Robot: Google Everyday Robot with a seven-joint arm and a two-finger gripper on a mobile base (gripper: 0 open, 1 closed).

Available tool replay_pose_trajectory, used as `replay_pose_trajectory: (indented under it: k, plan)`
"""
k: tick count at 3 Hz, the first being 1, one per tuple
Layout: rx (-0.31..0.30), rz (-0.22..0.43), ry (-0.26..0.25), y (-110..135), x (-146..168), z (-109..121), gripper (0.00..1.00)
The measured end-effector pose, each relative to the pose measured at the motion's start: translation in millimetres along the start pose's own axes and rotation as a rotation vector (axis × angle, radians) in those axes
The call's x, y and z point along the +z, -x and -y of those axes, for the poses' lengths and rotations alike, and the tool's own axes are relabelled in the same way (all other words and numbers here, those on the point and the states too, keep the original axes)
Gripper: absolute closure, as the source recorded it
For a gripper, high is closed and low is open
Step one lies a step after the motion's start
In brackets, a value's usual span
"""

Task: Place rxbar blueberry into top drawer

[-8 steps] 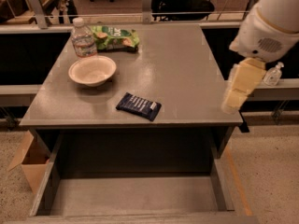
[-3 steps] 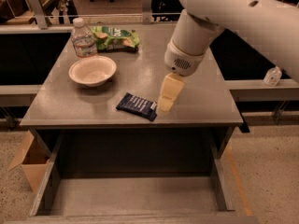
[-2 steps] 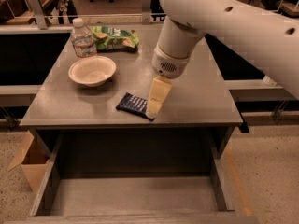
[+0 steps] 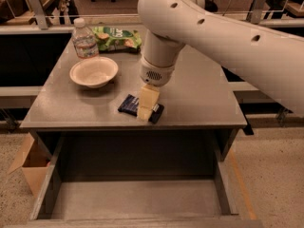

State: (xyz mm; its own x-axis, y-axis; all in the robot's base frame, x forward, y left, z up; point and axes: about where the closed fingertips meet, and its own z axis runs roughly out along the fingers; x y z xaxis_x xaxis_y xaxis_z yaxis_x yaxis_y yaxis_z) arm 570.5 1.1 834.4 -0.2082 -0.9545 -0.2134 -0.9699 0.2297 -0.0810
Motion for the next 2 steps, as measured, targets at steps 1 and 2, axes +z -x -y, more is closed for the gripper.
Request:
replay_pose_trajectory:
  k: [1, 2]
  plan:
    - [-0.008, -0.013, 0.001, 5.5, 14.9, 3.0, 0.0]
    - [-0.013, -0.02, -0.001, 7.9, 25.4, 6.7, 0.17]
